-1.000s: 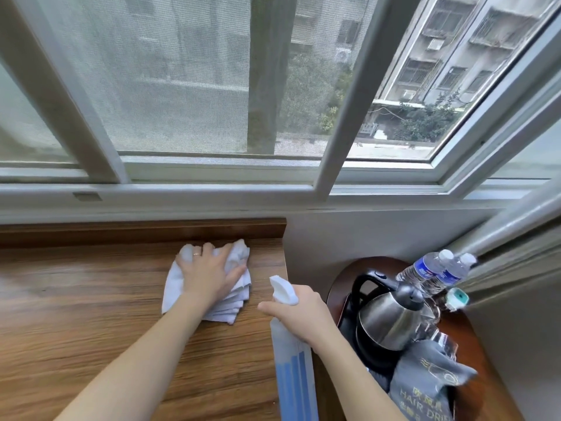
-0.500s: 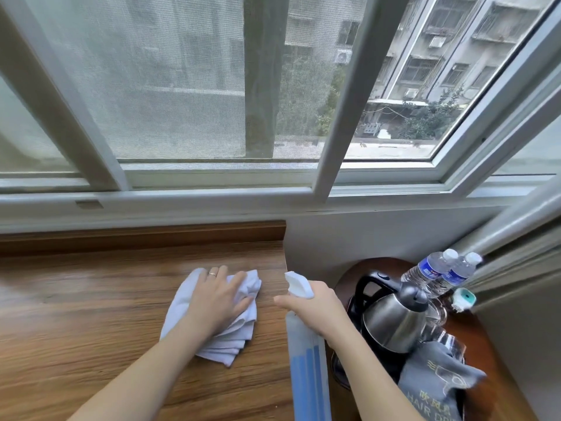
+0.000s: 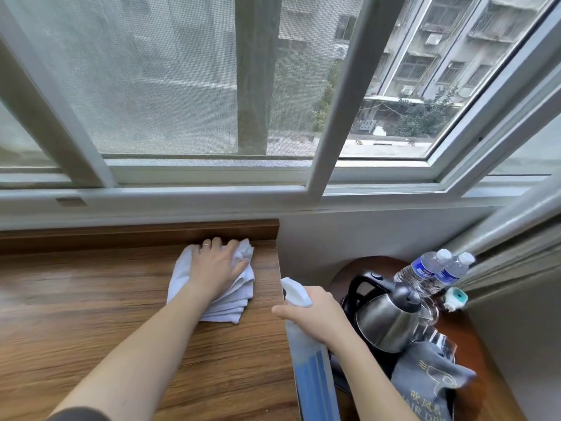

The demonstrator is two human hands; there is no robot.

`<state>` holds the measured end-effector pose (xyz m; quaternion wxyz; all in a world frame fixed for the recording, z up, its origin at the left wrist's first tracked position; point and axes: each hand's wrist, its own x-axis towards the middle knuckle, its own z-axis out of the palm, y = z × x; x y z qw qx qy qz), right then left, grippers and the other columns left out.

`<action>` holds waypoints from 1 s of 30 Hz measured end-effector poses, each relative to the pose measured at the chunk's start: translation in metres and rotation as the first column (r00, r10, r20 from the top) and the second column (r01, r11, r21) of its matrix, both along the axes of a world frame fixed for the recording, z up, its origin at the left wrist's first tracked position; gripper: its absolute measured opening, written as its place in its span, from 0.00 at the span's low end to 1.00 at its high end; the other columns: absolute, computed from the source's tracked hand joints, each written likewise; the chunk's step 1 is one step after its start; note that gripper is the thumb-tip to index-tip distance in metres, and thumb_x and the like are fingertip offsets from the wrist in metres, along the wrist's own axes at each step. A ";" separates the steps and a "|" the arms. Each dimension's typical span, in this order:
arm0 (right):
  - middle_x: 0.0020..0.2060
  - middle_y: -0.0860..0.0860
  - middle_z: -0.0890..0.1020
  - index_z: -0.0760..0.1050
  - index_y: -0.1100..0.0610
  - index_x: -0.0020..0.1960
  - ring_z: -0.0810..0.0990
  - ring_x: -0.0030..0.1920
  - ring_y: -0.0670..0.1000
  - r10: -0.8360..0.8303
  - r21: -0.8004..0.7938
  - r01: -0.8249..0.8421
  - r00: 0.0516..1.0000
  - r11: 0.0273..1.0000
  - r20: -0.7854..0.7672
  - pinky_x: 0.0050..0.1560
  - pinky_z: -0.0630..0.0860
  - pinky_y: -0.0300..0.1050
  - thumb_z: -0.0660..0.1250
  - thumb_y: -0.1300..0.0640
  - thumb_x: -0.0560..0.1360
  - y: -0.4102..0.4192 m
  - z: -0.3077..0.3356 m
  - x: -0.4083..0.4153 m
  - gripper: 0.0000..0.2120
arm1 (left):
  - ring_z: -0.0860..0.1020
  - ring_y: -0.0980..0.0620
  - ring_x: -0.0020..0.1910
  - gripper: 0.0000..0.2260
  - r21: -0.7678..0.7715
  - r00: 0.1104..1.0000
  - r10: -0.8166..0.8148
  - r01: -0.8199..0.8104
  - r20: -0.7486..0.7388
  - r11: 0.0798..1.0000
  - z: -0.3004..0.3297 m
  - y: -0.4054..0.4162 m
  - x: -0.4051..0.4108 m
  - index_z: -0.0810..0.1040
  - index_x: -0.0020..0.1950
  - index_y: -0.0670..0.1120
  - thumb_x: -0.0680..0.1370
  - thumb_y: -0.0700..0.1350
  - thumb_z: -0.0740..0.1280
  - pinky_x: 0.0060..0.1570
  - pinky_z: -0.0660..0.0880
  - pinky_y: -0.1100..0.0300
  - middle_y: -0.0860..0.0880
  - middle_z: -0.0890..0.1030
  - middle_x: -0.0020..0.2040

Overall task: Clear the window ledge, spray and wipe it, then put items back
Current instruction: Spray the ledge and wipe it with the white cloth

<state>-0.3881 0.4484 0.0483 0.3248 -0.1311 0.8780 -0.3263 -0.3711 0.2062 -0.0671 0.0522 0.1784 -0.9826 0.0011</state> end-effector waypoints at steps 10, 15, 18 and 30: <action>0.31 0.45 0.72 0.70 0.58 0.38 0.69 0.34 0.45 0.007 0.008 -0.007 1.000 1.000 0.009 0.37 0.66 0.44 0.71 0.42 0.66 0.007 -0.005 0.010 0.20 | 0.77 0.40 0.40 0.22 0.054 0.999 -0.025 0.027 -0.032 0.998 -0.003 0.031 0.058 0.80 0.54 0.51 0.72 0.65 0.60 0.42 0.72 0.50 0.44 0.78 0.41; 0.29 0.45 0.71 0.66 0.52 0.34 0.68 0.31 0.45 0.011 0.037 -0.011 1.000 0.999 -0.010 0.32 0.64 0.40 0.71 0.42 0.66 0.007 -0.007 0.017 0.18 | 0.76 0.42 0.37 0.20 0.036 0.995 -0.029 0.033 -0.099 0.999 -0.005 0.055 0.102 0.80 0.53 0.51 0.71 0.63 0.61 0.40 0.71 0.51 0.45 0.76 0.39; 0.29 0.45 0.74 0.70 0.52 0.33 0.72 0.32 0.44 -0.023 0.050 0.024 1.000 0.998 -0.016 0.32 0.65 0.40 0.71 0.42 0.67 0.010 -0.010 0.019 0.16 | 0.76 0.41 0.36 0.20 0.011 0.990 -0.013 0.015 -0.141 1.000 -0.007 0.065 0.115 0.80 0.52 0.50 0.71 0.63 0.61 0.39 0.71 0.50 0.45 0.75 0.39; 0.32 0.47 0.77 0.74 0.59 0.42 0.73 0.34 0.44 -0.074 0.012 0.074 0.997 0.997 -0.032 0.37 0.70 0.43 0.70 0.38 0.63 0.019 -0.021 0.019 0.23 | 0.75 0.41 0.36 0.20 0.019 0.991 -0.002 0.005 -0.136 1.000 -0.002 0.073 0.100 0.80 0.50 0.50 0.71 0.63 0.60 0.39 0.69 0.50 0.46 0.75 0.38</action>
